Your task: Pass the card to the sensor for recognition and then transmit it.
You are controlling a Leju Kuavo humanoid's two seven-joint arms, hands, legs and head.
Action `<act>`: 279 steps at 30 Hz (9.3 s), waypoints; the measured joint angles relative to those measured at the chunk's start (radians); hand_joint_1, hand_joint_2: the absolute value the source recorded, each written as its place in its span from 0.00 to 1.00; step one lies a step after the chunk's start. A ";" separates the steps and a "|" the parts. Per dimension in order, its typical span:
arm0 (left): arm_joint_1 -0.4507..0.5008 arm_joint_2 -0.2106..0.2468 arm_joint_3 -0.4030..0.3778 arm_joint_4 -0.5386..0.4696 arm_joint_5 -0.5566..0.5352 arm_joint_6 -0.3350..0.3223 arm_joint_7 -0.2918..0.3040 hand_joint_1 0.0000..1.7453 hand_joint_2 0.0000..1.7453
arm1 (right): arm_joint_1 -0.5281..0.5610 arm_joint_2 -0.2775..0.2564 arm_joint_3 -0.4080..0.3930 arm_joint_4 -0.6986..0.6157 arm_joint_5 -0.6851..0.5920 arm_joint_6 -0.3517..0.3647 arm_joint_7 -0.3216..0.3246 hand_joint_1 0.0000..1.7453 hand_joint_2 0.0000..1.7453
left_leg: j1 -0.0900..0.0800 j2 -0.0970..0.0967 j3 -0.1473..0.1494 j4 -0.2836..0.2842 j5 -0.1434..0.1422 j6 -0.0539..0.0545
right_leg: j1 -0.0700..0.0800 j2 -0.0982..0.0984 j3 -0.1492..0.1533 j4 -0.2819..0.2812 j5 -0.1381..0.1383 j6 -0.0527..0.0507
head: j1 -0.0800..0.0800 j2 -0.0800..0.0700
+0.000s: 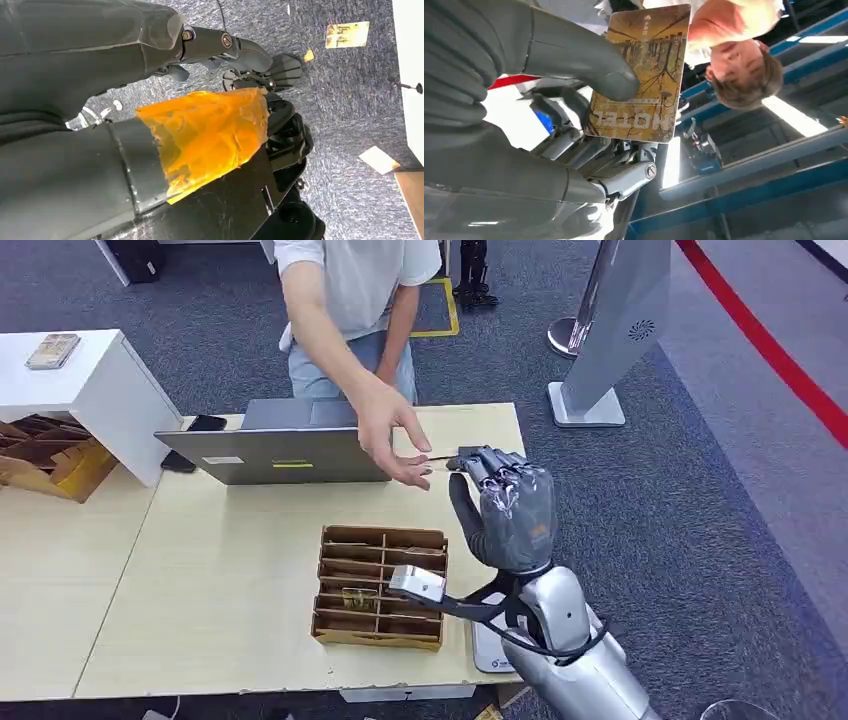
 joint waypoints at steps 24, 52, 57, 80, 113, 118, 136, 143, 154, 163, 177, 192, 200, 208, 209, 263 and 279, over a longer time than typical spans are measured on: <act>0.017 0.006 0.015 0.000 0.073 0.021 -0.041 0.00 0.00 | 0.174 -0.021 -0.117 -0.110 -1.284 0.629 -0.226 1.00 1.00 | 0.000 0.000 0.000 0.000 0.000 0.000 | 0.000 0.000 0.000 0.000 0.000 0.000 | 0.000 0.000; 0.035 0.013 0.045 0.000 0.100 0.018 -0.069 0.00 0.00 | 0.414 -0.103 -0.272 -0.023 -1.116 0.606 -0.133 1.00 1.00 | 0.000 0.000 -0.001 0.000 -0.001 0.000 | 0.000 0.000 -0.001 0.000 0.000 0.000 | 0.000 0.000; 0.035 0.016 0.045 0.000 0.100 0.014 -0.069 0.00 0.00 | 0.395 -0.108 -0.256 0.013 -0.976 0.558 -0.078 1.00 1.00 | 0.000 0.000 -0.001 0.000 -0.001 0.000 | 0.000 0.000 -0.001 0.000 0.000 0.000 | 0.000 0.000; 0.034 0.019 0.045 0.000 0.089 0.007 -0.053 0.00 0.00 | 0.341 -0.108 -0.247 0.147 -0.709 0.517 0.108 1.00 1.00 | 0.000 0.000 0.000 0.000 -0.001 0.000 | 0.000 0.000 0.000 0.000 0.000 0.000 | 0.000 0.000; 0.023 0.019 0.045 0.000 0.077 0.001 -0.035 0.00 0.00 | 0.294 -0.100 -0.228 0.203 -0.594 0.505 0.166 1.00 1.00 | 0.000 0.001 0.007 0.000 -0.001 0.000 | 0.000 0.001 0.006 -0.001 0.000 0.000 | 0.000 0.000; 0.012 0.021 0.045 0.000 0.076 0.001 -0.030 0.00 0.00 | 0.279 -0.096 -0.231 0.213 -0.594 0.480 0.135 1.00 1.00 | 0.000 0.001 0.007 0.000 0.000 0.000 | 0.000 0.001 0.006 -0.001 0.000 0.000 | 0.000 0.000; 0.016 0.025 0.045 0.000 0.079 0.009 -0.054 0.00 0.00 | 0.359 -0.071 -0.274 0.048 -0.628 0.338 0.011 1.00 1.00 | 0.000 0.000 0.003 0.000 -0.001 0.000 | 0.000 0.000 0.003 -0.001 0.000 0.000 | 0.000 0.000; 0.017 0.025 0.045 0.000 0.080 0.009 -0.054 0.00 0.00 | 0.365 -0.067 -0.276 0.030 -0.628 0.338 0.011 1.00 1.00 | 0.000 0.000 0.003 0.000 -0.001 0.000 | 0.000 0.000 0.003 -0.001 0.000 0.000 | 0.000 0.000; 0.022 0.025 0.045 0.000 0.083 0.010 -0.069 0.00 0.00 | 0.380 -0.063 -0.277 -0.022 -0.632 0.290 -0.035 1.00 1.00 | 0.000 0.000 0.002 0.000 -0.001 0.000 | 0.000 0.000 0.002 -0.001 0.000 0.000 | 0.000 0.000; 0.037 0.025 0.045 0.000 0.081 0.014 -0.087 0.00 0.00 | 0.409 -0.041 -0.277 -0.120 -0.632 0.217 -0.106 1.00 1.00 | 0.000 0.000 0.002 0.000 -0.001 0.000 | 0.000 0.000 0.002 -0.001 0.000 0.000 | 0.000 0.000; 0.040 0.023 0.045 0.000 0.065 0.021 -0.093 0.00 0.00 | 0.418 -0.014 -0.270 -0.208 -0.630 0.166 -0.164 1.00 1.00 | 0.000 0.000 0.001 0.000 -0.001 0.000 | 0.000 0.000 0.002 -0.001 0.000 0.000 | 0.000 0.000; 0.040 0.008 0.035 0.000 0.034 0.015 -0.099 0.00 0.00 | 0.320 -0.009 -0.201 -0.224 -0.460 0.122 -0.155 1.00 1.00 | 0.000 0.000 0.001 0.000 -0.001 0.000 | 0.000 0.000 0.002 -0.001 0.000 0.000 | 0.000 0.000; 0.033 -0.001 0.026 0.000 0.009 0.013 -0.088 0.00 0.00 | 0.229 -0.003 -0.169 -0.199 -0.373 0.110 -0.118 1.00 1.00 | 0.000 0.000 0.001 0.000 -0.001 0.000 | 0.000 0.000 0.002 0.000 0.000 0.000 | 0.000 0.000; 0.032 -0.004 0.019 0.000 0.001 0.013 -0.087 0.00 0.00 | 0.201 0.002 -0.159 -0.186 -0.354 0.110 -0.102 1.00 1.00 | 0.000 0.001 0.002 0.000 -0.001 0.000 | 0.000 0.001 0.002 0.000 0.000 0.000 | 0.000 0.000; 0.031 -0.005 0.018 0.000 0.000 0.013 -0.086 0.00 0.00 | 0.196 0.002 -0.157 -0.184 -0.352 0.110 -0.101 1.00 1.00 | 0.000 0.001 0.002 0.000 -0.001 0.000 | 0.000 0.001 0.002 0.000 0.000 0.000 | 0.000 0.000; 0.012 -0.001 -0.037 0.000 0.001 0.019 -0.066 0.00 0.00 | -0.037 0.092 0.016 0.033 -0.504 0.269 -0.081 0.00 0.00 | 0.000 0.000 0.001 0.000 0.000 0.000 | 0.000 0.001 0.001 0.000 0.000 0.000 | 0.000 0.000; 0.021 -0.001 -0.010 0.000 0.038 0.032 -0.080 0.00 0.00 | 0.089 0.045 0.039 -0.071 -0.529 0.234 -0.119 0.00 0.00 | 0.000 0.000 0.001 0.000 -0.001 0.000 | 0.000 0.001 0.001 0.000 0.000 0.000 | 0.000 0.000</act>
